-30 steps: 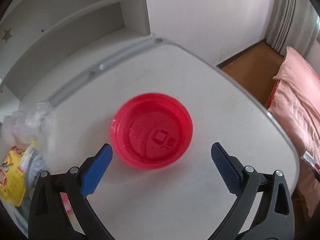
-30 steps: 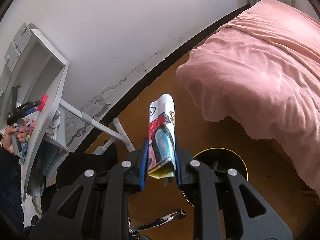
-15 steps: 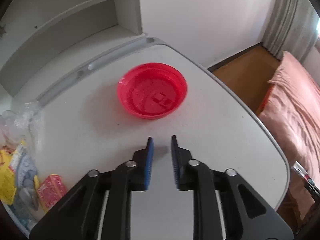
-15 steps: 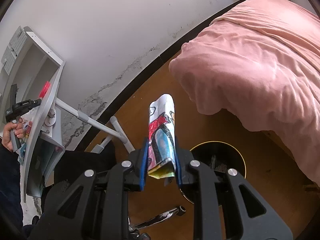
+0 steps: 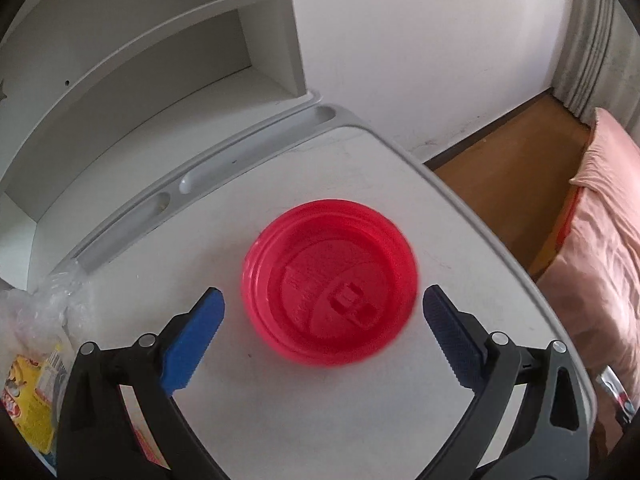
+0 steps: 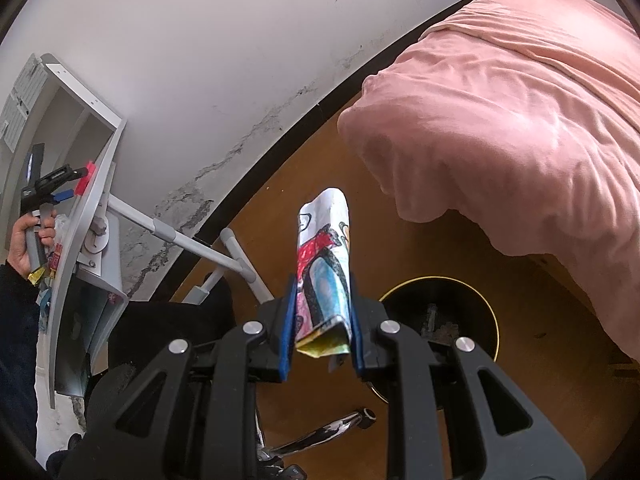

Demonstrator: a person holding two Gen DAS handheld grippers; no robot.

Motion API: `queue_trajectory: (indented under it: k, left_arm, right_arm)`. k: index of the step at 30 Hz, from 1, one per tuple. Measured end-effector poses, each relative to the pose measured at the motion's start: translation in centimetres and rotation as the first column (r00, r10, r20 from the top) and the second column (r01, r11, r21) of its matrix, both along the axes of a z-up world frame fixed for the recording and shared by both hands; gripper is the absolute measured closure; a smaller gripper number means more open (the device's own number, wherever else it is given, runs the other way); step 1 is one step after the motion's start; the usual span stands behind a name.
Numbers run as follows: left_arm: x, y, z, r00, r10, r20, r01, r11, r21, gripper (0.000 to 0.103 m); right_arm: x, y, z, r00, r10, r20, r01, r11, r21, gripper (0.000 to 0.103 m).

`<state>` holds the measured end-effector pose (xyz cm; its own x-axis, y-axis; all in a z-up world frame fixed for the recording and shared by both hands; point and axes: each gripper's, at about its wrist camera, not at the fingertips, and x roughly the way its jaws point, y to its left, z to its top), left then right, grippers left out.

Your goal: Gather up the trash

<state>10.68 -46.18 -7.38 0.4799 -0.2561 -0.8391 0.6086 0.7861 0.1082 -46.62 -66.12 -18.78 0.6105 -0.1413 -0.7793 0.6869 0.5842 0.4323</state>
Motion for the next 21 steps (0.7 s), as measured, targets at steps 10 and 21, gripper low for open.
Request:
queue_trajectory:
  k: [10,21]
  left_arm:
    - [-5.9,-1.5,0.4,0.994,-0.108,-0.019,0.107,0.992,-0.06,0.027]
    - [-33.8,-11.0,-0.9,0.786,-0.61,-0.098,0.6,0.792,-0.112,0.027]
  right_arm:
    - [-2.3,0.0,-3.4,0.998,-0.022,-0.066,0.024,0.999,0.029,0.081]
    - [-7.6,0.0,-9.3,0.976,-0.086,-0.2,0.103,0.992,0.074,0.081]
